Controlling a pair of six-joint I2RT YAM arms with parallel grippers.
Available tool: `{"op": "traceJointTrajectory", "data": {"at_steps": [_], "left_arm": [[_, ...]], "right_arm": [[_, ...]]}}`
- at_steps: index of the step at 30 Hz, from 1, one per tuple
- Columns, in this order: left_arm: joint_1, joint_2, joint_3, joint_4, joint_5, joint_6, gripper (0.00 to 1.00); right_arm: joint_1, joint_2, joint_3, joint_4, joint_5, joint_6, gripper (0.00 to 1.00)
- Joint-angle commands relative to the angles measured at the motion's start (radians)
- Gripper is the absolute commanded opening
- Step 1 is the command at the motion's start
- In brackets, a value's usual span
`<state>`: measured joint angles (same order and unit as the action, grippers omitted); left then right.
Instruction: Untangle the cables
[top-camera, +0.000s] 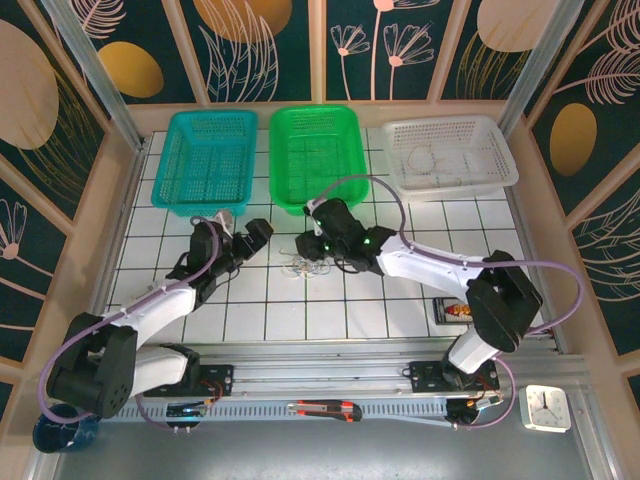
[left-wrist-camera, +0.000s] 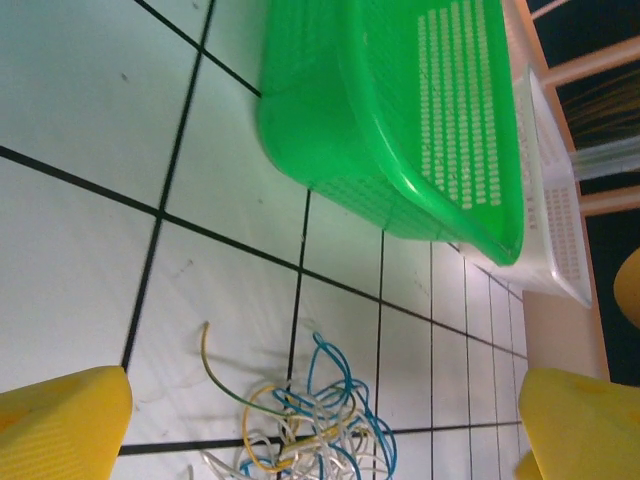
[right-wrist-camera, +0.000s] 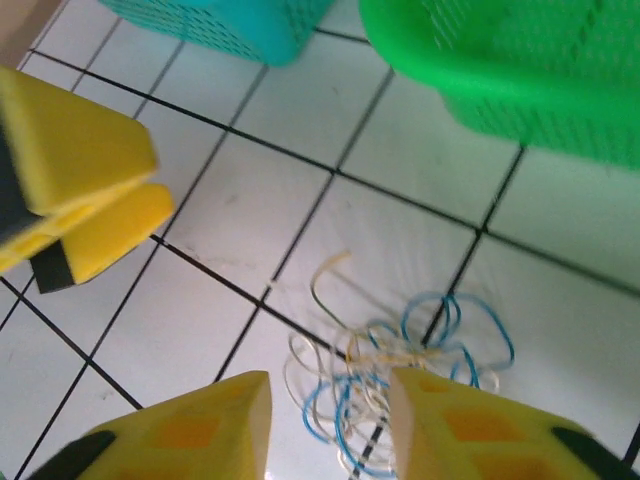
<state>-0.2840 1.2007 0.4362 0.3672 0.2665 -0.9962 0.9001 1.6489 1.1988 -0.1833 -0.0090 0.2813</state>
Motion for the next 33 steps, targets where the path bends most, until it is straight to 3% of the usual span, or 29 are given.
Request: {"op": "traceJointTrajectory", "data": {"at_steps": [1,7,16,33], "left_arm": [[0.053,-0.032,-0.012,0.036,0.052,0.011,0.99],[0.126,-0.065,-0.016,0.004,0.063,0.033,0.99],[0.146,-0.077,-0.04,0.009,0.075,0.026,0.99],[0.147,-0.097,-0.048,0.014,0.083,0.016,0.99]], "right_arm": [[0.011,0.115,0.109,-0.139,-0.025,-0.111,0.4],[0.031,0.277,0.284,-0.237,0.001,-0.184,0.4],[0.071,0.434,0.416,-0.281,0.091,-0.22,0.41],[0.108,0.541,0.468,-0.328,0.196,-0.271,0.44]]}}
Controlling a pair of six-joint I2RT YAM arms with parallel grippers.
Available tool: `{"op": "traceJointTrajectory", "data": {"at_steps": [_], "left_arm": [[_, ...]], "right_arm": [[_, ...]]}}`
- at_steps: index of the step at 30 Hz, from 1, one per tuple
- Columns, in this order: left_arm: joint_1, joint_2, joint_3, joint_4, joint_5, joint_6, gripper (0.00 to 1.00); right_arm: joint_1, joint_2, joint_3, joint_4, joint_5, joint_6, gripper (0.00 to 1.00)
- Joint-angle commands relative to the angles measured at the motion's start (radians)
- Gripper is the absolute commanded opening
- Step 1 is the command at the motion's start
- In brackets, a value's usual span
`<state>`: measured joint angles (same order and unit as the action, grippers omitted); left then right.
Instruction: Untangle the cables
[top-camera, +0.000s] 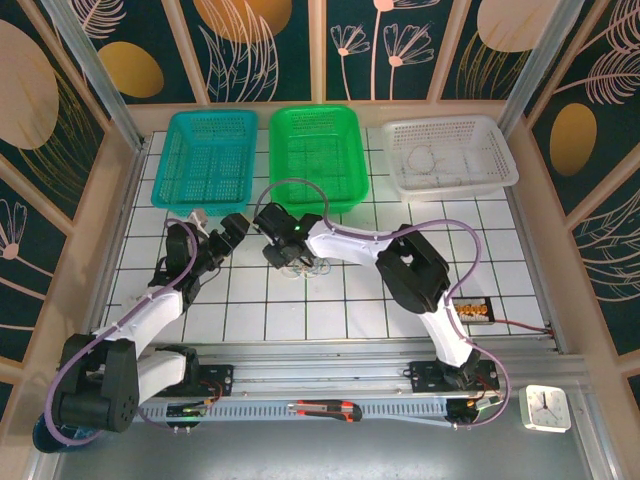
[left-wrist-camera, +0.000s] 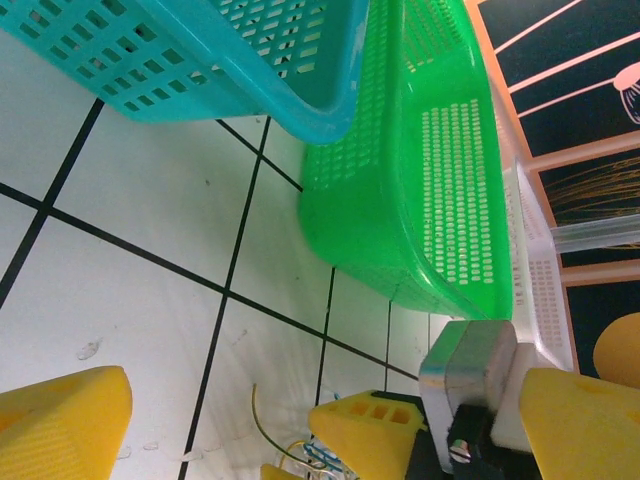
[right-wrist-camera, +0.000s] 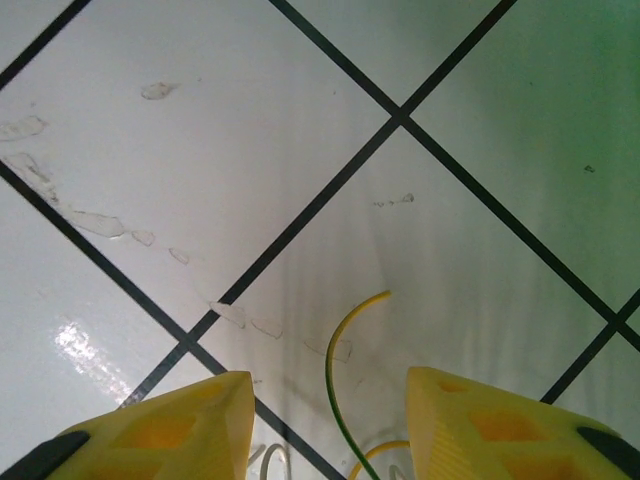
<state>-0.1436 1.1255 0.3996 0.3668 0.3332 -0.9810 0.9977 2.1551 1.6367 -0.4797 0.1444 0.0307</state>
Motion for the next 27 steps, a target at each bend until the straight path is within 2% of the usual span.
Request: {"op": "traceJointTrajectory", "data": {"at_steps": [1,6,16,19,22,25,27], "left_arm": [[0.007,-0.022,-0.011,0.014,0.017,-0.001,0.99],[0.007,-0.028,-0.018,0.014,0.018,-0.006,0.99],[0.007,-0.027,-0.024,0.02,0.029,-0.006,0.99],[0.008,-0.026,-0.027,0.021,0.035,-0.006,0.99],[0.007,-0.026,-0.027,0.022,0.043,-0.003,0.99],[0.007,-0.023,-0.027,0.023,0.058,0.004,0.99],[0.007,-0.021,-0.027,0.023,0.071,0.008,0.99]], "right_arm": [[0.01,0.04,0.033,-0.031,0.044,-0.021,0.44],[0.01,0.058,0.049,-0.03,0.041,-0.025,0.39],[0.01,0.002,0.043,-0.015,0.012,-0.011,0.04],[0.01,-0.025,0.03,-0.002,0.006,0.001,0.0],[0.007,-0.059,0.01,0.017,-0.007,0.019,0.0],[0.005,-0.094,-0.006,0.021,-0.023,0.038,0.29],[0.001,-0.129,-0.035,0.035,-0.022,0.054,0.34]]}}
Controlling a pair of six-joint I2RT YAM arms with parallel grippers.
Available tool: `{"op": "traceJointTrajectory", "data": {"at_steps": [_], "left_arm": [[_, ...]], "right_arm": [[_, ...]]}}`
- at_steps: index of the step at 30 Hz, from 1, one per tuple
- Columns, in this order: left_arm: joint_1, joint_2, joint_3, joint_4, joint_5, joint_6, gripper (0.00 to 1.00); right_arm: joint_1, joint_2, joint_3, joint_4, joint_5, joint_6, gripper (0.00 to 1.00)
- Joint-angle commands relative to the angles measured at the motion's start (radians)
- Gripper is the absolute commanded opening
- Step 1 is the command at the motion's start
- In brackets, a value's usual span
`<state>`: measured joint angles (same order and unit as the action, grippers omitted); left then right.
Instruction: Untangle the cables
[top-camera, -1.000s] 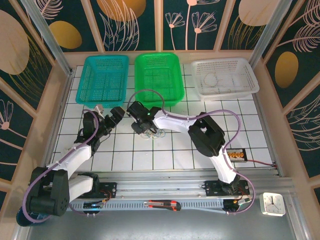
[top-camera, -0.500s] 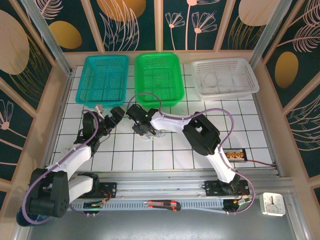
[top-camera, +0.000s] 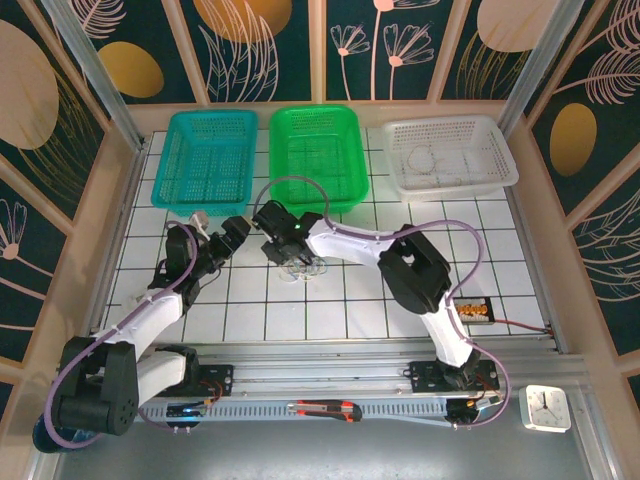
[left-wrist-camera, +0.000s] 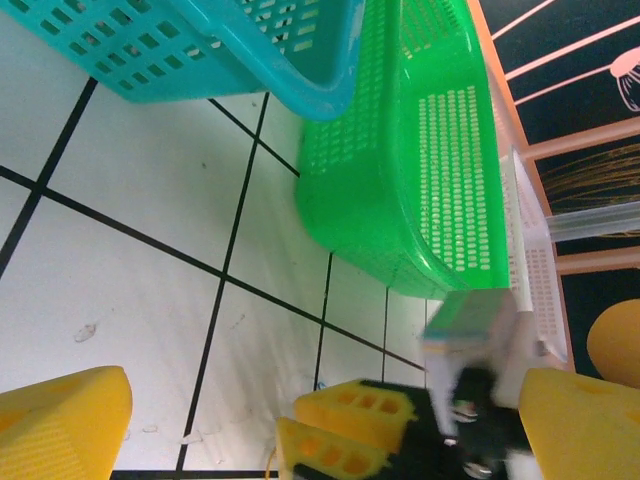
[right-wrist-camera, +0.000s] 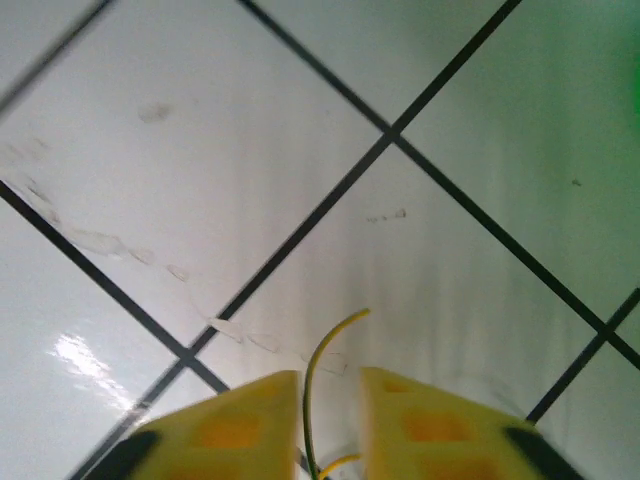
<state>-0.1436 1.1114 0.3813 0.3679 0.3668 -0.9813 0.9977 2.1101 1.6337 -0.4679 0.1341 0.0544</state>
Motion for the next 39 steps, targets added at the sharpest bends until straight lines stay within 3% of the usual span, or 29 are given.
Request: {"op": "traceJointTrajectory", "data": {"at_steps": [1,10,16,33,39], "left_arm": [[0.007,-0.006,-0.009,0.022,0.043,0.01,0.99],[0.007,0.001,0.0,0.037,0.107,0.015,0.99],[0.004,-0.005,-0.02,0.066,0.138,-0.01,0.99],[-0.081,0.046,-0.016,0.107,0.113,-0.029,0.99],[-0.111,0.066,0.006,0.116,0.101,-0.036,0.99]], "right_arm": [[-0.002,-0.106,-0.053,0.035,-0.011,0.041,0.34],[-0.095,-0.324,-0.33,0.142,-0.054,0.158,0.34],[-0.146,-0.358,-0.461,0.207,-0.108,0.199,0.35],[-0.153,-0.304,-0.465,0.27,-0.171,0.243,0.34],[-0.153,-0.286,-0.477,0.279,-0.174,0.246,0.28]]}}
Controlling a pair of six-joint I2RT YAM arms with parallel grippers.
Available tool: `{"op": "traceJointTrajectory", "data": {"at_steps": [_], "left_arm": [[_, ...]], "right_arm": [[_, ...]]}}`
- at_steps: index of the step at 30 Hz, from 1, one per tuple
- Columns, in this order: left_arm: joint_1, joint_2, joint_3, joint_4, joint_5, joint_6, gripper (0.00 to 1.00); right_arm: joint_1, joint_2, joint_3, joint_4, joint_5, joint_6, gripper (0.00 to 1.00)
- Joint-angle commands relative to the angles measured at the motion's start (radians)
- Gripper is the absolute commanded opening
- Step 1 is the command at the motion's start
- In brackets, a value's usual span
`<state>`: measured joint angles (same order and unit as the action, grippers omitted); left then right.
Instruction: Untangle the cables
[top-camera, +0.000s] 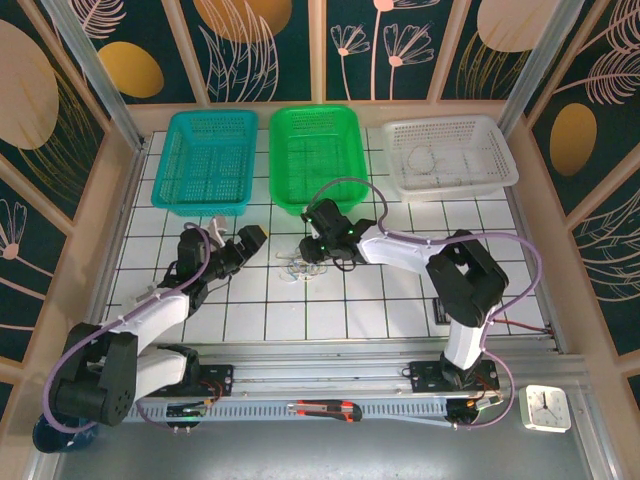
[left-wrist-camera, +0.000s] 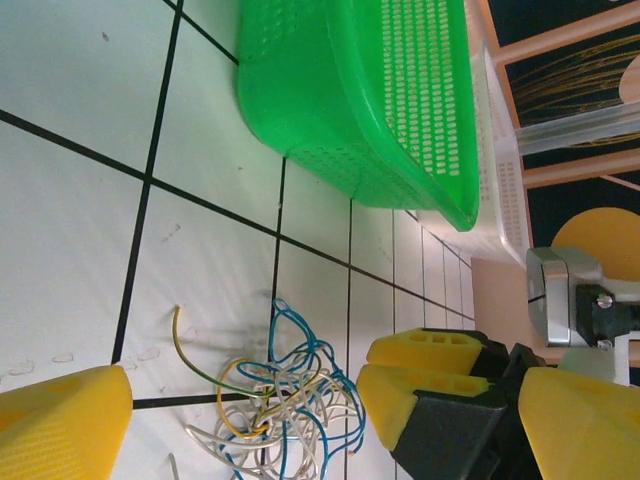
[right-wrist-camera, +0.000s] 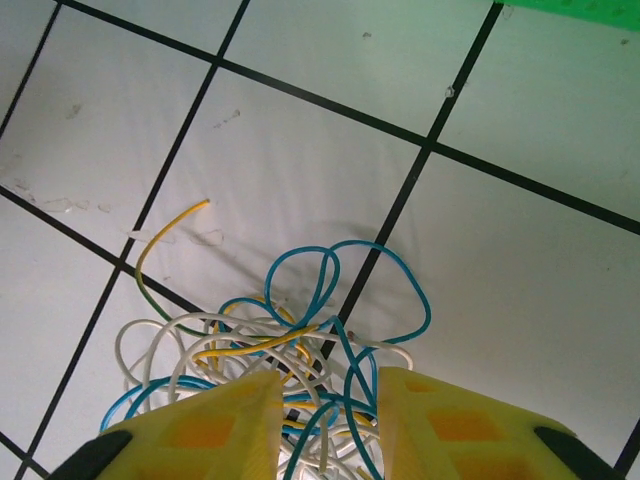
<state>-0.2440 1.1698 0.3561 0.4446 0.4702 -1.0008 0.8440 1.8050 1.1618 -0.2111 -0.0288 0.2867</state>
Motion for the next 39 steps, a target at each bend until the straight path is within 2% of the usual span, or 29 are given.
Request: {"op": "traceJointTrajectory", "data": {"at_steps": [1,8,10,14,15,24,31,35,39], "left_arm": [[-0.015,0.011,0.036,0.039,-0.002,-0.017,0.99],[-0.034,0.025,0.06,0.036,-0.005,-0.016,0.99],[-0.038,0.026,0.066,0.034,-0.007,-0.017,0.99],[-0.045,0.03,0.073,0.032,-0.008,-0.016,0.99],[-0.046,0.031,0.074,0.032,-0.01,-0.016,0.99],[-0.051,0.048,0.069,0.034,-0.012,-0.005,0.99],[-0.054,0.064,0.062,0.039,-0.01,0.013,0.99],[-0.056,0.07,0.057,0.039,-0.011,0.017,0.99],[-0.055,0.064,0.05,0.037,-0.025,0.014,0.99]], "right_arm": [[0.002,0.02,-0.005,0.023,-0.011,0.012,0.27],[0.0,0.028,-0.002,0.024,-0.023,0.008,0.24],[0.0,0.028,-0.005,0.025,-0.025,0.008,0.19],[0.0,0.017,-0.01,0.024,-0.026,0.003,0.01],[0.0,0.01,-0.011,0.021,-0.026,0.002,0.0],[-0.003,-0.122,0.018,-0.004,-0.032,0.005,0.0],[-0.026,-0.232,-0.019,0.053,-0.08,0.058,0.0],[-0.027,-0.222,-0.036,0.071,-0.105,0.055,0.0],[0.019,-0.171,-0.022,0.055,-0.1,0.032,0.07]]}}
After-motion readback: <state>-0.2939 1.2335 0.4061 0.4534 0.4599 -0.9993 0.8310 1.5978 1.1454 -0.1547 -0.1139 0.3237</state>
